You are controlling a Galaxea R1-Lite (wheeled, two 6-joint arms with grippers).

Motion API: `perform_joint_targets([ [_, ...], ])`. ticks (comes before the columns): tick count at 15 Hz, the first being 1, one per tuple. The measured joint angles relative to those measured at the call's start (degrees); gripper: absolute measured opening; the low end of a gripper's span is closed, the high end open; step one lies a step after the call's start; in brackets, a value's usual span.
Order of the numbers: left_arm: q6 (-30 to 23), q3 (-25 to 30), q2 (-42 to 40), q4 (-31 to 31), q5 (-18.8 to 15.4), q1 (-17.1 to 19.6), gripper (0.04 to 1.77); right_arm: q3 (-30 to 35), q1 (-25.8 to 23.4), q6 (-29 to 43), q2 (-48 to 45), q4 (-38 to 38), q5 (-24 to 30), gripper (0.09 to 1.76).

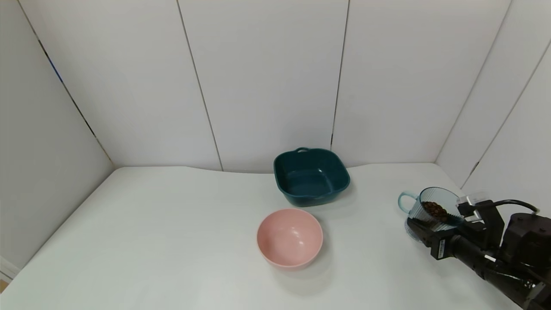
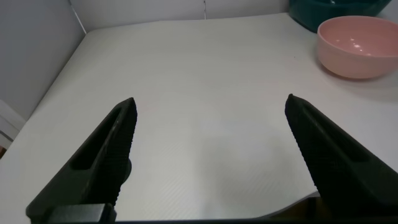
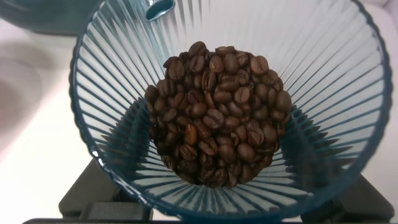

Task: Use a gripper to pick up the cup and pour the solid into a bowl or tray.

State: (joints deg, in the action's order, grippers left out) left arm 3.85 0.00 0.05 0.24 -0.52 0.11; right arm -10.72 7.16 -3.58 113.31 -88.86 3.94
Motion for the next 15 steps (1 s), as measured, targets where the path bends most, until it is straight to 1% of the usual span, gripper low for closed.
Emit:
perform_joint_targets([
  [3, 0.0, 0.0, 0.0, 0.0, 0.0, 0.0, 1.72, -2.1, -0.2, -1.4, -0.7, 0.5, -0.1, 1.33],
  [5, 0.0, 0.0, 0.0, 0.0, 0.0, 0.0, 1.72, -4.0, -0.2, -1.5, -2.3, 5.6, -0.4, 1.33],
  [6, 0.0, 0.0, 0.0, 0.0, 0.0, 0.0, 1.72, -5.3, -0.2, -1.6, -3.8, 9.9, -0.4, 1.33],
  [8, 0.0, 0.0, 0.0, 0.0, 0.0, 0.0, 1.72, -9.4, 0.0, -1.6, -8.4, 22.7, -0.5, 1.33],
  [9, 0.0, 0.0, 0.0, 0.0, 0.0, 0.0, 1.72, -12.4, 0.4, -1.6, -11.2, 30.3, -0.5, 1.33],
  [11, 0.0, 0.0, 0.0, 0.0, 0.0, 0.0, 1.72, -18.9, 1.7, -1.9, -16.3, 43.3, -0.9, 1.33],
  [13, 0.0, 0.0, 0.0, 0.0, 0.0, 0.0, 1.72, -25.2, 4.5, -3.0, -20.4, 52.6, -3.0, 1.33],
  [15, 0.0, 0.0, 0.0, 0.0, 0.0, 0.0, 1.72, -29.5, 8.6, -5.1, -22.8, 56.8, -6.1, 1.33],
])
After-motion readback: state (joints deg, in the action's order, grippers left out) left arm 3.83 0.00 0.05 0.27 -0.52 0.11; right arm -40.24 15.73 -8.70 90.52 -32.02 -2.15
